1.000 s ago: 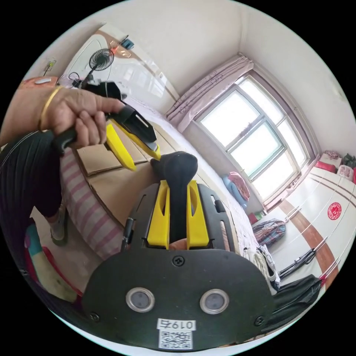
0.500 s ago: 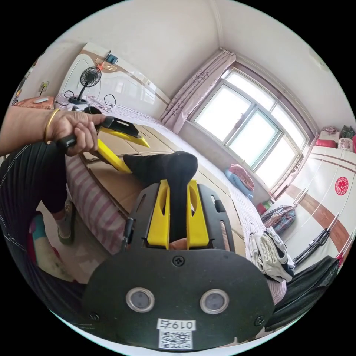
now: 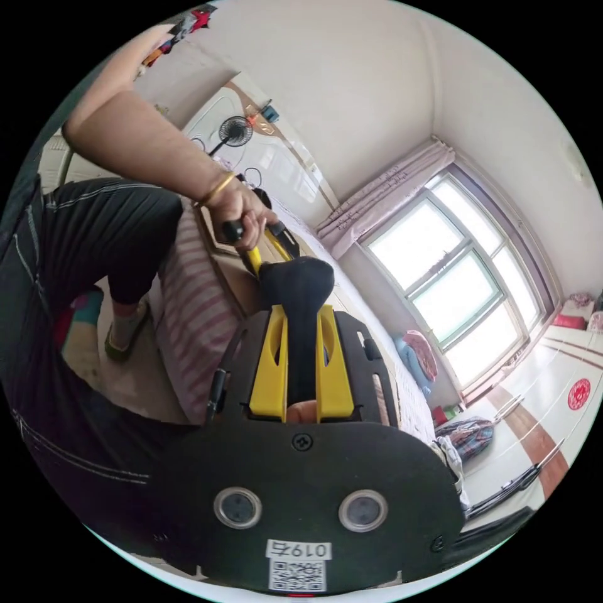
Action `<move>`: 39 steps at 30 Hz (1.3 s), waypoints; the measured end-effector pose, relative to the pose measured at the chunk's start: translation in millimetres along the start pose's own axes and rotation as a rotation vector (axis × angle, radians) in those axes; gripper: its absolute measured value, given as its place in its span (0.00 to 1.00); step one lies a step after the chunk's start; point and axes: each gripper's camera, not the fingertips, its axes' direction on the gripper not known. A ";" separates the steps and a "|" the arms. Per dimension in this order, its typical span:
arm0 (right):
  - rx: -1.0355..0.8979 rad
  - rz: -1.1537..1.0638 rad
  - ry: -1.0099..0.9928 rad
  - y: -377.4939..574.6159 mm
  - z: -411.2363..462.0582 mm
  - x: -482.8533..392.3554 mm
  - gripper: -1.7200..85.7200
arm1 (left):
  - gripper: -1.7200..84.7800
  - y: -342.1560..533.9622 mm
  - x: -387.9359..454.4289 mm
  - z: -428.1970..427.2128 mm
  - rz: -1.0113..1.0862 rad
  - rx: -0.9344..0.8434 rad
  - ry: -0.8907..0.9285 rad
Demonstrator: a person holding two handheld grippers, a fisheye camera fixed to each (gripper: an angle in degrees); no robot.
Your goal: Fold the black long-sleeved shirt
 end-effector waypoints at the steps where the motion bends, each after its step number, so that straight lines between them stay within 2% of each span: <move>1: -0.004 -0.018 -0.004 3.4 1.7 -5.2 0.10 | 0.16 -3.2 -1.0 3.9 0.013 -0.013 -0.022; 4: -0.033 -0.002 -0.002 10.2 11.1 -8.1 0.10 | 0.10 -18.5 -13.3 19.7 0.054 -0.071 -0.073; 8: -0.081 0.111 -0.023 10.1 26.7 6.2 0.10 | 0.09 -26.0 -13.6 14.0 0.130 -0.054 -0.044; 11: -0.075 0.109 -0.075 -2.9 39.1 15.9 0.10 | 0.09 -28.8 0.6 -2.6 0.214 -0.021 -0.057; 16: -0.015 0.062 -0.167 -34.1 70.2 27.3 0.10 | 0.08 -45.2 11.0 -58.2 0.301 0.045 -0.060; 21: 0.019 -0.018 -0.227 -82.5 131.1 28.2 0.10 | 0.08 -95.5 11.6 -148.5 0.358 0.097 -0.080; 28: 0.125 -0.070 -0.366 -178.4 264.1 35.9 0.10 | 0.08 -185.7 2.5 -282.4 0.420 0.235 -0.076; 35: 0.270 -0.135 -0.567 -261.1 467.8 31.9 0.10 | 0.08 -337.2 -43.1 -416.6 0.385 0.401 -0.114; 39: 0.299 -0.172 -0.585 -299.4 544.5 6.7 0.10 | 0.08 -420.3 -62.2 -479.2 0.351 0.477 -0.170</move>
